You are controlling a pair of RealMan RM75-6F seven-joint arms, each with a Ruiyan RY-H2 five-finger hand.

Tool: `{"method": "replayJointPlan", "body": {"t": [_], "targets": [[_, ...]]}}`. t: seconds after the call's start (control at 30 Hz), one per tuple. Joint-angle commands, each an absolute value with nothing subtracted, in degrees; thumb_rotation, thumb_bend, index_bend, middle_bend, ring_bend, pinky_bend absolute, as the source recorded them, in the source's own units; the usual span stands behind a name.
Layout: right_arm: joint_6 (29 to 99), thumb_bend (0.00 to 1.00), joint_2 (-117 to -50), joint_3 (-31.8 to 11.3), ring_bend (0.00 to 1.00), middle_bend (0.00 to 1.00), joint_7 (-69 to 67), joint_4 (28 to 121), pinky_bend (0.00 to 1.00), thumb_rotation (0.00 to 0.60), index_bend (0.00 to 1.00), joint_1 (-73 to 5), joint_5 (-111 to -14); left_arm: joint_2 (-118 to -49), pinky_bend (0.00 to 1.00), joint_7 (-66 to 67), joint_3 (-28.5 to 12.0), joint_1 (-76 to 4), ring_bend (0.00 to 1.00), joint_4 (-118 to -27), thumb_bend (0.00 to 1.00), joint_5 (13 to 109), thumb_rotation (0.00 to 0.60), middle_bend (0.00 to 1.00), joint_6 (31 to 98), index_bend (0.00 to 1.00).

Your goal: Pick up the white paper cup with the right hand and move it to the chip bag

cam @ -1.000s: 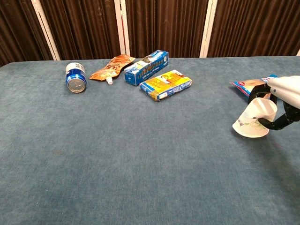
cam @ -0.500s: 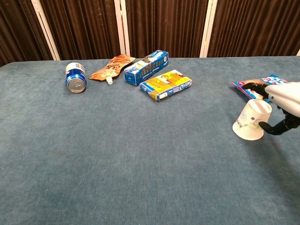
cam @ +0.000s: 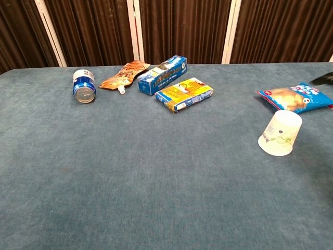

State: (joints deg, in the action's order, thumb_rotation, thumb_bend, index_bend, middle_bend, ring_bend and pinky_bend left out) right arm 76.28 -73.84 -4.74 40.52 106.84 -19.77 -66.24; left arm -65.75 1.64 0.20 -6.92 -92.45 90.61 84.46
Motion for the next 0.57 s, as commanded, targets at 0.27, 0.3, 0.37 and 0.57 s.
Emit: {"method": "replayJointPlan", "body": {"t": [0.27, 0.3, 0.37, 0.57], "targets": [[87.0, 0.42, -57.7, 6.8, 0.0, 0.0, 24.1, 109.4, 0.09, 0.6, 0.0, -6.9, -82.2, -66.3, 0.0, 2.7, 0.2, -6.8, 0.0, -92.3, 0.01, 90.7, 0.6, 0.0, 84.7, 0.0], [88.5, 0.42, -57.3, 7.3, 0.0, 0.0, 22.3, 108.0, 0.09, 0.6, 0.0, -5.8, -83.9, -66.4, 0.0, 2.8, 0.1, -6.8, 0.0, -92.2, 0.01, 90.7, 0.6, 0.0, 84.8, 0.0], [92.2, 0.42, -57.7, 7.5, 0.0, 0.0, 19.9, 103.8, 0.09, 0.6, 0.0, -3.9, -87.2, -66.5, 0.0, 2.6, 0.0, -6.8, 0.0, -92.2, 0.01, 91.1, 0.6, 0.0, 85.2, 0.0], [96.8, 0.42, -60.5, 5.8, 0.0, 0.0, 14.9, 97.7, 0.09, 0.6, 0.0, -1.5, -90.1, -66.8, 0.0, 1.7, -0.3, -6.6, 0.0, -91.4, 0.01, 91.8, 0.6, 0.0, 86.7, 0.0]]}}
